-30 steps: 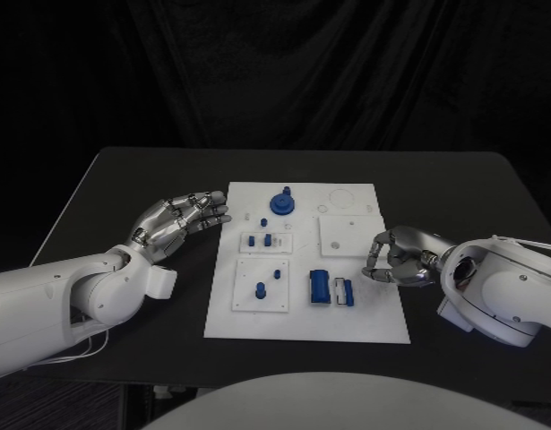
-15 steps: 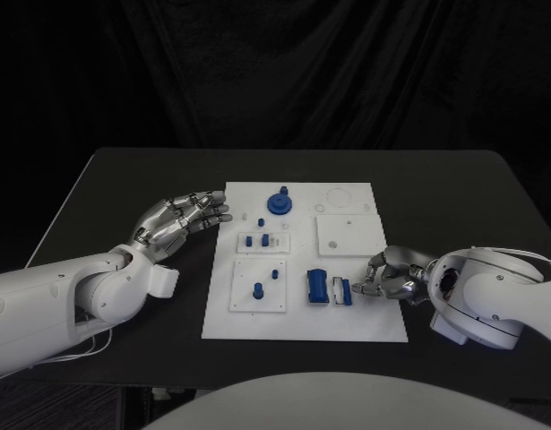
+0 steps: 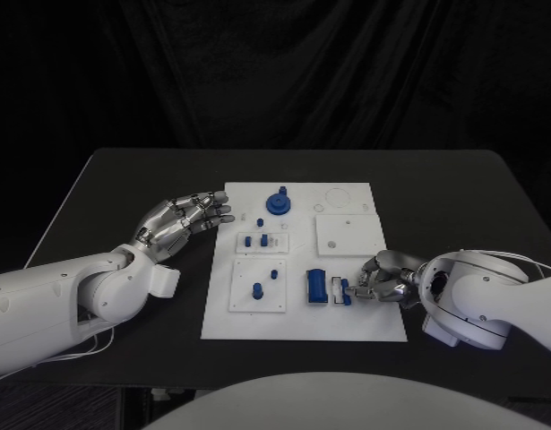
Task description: Assemble the parts on the task board
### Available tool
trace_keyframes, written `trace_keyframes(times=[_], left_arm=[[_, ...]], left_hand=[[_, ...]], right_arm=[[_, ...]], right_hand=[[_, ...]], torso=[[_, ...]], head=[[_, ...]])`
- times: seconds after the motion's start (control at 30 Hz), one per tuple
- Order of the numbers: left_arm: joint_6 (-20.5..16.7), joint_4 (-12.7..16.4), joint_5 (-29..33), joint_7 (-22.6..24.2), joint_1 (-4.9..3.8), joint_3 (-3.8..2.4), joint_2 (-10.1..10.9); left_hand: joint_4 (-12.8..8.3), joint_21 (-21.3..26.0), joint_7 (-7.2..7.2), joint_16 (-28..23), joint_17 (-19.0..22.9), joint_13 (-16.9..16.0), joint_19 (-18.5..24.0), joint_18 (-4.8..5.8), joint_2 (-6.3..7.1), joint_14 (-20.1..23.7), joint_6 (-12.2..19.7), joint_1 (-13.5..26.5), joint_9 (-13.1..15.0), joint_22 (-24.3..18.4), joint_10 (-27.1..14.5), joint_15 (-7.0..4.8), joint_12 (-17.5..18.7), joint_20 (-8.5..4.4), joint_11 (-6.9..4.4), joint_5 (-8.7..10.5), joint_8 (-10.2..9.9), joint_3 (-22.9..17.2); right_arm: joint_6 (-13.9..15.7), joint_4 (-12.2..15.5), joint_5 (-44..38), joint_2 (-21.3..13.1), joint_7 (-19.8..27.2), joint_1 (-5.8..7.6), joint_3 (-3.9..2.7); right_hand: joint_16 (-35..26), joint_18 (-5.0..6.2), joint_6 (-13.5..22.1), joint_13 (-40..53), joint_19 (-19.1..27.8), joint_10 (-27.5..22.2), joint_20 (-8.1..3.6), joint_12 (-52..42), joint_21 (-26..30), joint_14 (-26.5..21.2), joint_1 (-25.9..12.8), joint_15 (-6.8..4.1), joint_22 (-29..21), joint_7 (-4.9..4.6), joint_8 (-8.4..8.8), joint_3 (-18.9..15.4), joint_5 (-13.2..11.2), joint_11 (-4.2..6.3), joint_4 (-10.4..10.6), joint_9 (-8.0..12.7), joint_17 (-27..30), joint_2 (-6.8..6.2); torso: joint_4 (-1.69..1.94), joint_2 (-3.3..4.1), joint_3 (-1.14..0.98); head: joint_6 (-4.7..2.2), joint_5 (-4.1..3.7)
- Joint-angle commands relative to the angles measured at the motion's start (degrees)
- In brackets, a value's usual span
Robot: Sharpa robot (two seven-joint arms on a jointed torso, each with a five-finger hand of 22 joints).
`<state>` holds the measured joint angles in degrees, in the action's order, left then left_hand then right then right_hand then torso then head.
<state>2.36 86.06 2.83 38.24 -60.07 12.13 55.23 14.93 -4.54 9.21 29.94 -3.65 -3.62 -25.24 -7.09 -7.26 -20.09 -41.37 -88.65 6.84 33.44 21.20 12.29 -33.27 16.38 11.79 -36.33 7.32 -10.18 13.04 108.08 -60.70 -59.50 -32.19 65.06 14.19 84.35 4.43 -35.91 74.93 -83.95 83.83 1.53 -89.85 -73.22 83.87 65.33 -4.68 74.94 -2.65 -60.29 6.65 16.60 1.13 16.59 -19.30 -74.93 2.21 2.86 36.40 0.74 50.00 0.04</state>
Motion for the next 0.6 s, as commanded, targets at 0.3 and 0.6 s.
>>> trace_keyframes(times=[0.3,0.6], left_arm=[[2.15,-0.64,0.41,-1.28,0.22,-0.05,-0.47],[2.47,-1.0,0.41,-1.7,0.38,-0.05,-0.62]], left_hand=[[-0.07,-0.28,0.33,0.28,-0.01,-0.02,-0.35,-0.85,0.06,0.07,0.14,-0.36,-0.09,-0.07,0.15,0.35,-0.13,0.25,0.25,-0.08,0.01,-0.46],[-0.03,-0.27,0.38,0.25,0.0,-0.02,-0.34,-0.8,0.04,0.12,0.21,-0.35,-0.11,-0.09,0.09,0.38,-0.08,0.24,0.28,-0.02,-0.03,-0.56]], right_arm=[[0.41,-0.22,-7.55,1.07,-1.35,-0.46,0.0],[-0.16,-0.7,-10.4,1.84,-1.82,-1.18,0.0]], right_hand=[[-0.24,-0.77,-1.52,15.07,-0.68,6.17,-0.43,-0.15,0.1,3.68,1.51,-0.62,10.27,0.45,0.54,0.44,0.74,0.67,-0.82,-0.68,-1.06,0.06],[-0.34,-0.78,-2.33,15.07,-0.66,6.17,-0.55,-0.15,0.04,3.65,2.27,-0.77,10.28,0.68,0.66,0.7,1.14,0.86,-0.9,-0.94,-0.85,-0.14]], torso=[[0.02,0.02,0.01],[0.0,0.01,0.02]], head=[[0.0,0.06],[0.0,0.04]])
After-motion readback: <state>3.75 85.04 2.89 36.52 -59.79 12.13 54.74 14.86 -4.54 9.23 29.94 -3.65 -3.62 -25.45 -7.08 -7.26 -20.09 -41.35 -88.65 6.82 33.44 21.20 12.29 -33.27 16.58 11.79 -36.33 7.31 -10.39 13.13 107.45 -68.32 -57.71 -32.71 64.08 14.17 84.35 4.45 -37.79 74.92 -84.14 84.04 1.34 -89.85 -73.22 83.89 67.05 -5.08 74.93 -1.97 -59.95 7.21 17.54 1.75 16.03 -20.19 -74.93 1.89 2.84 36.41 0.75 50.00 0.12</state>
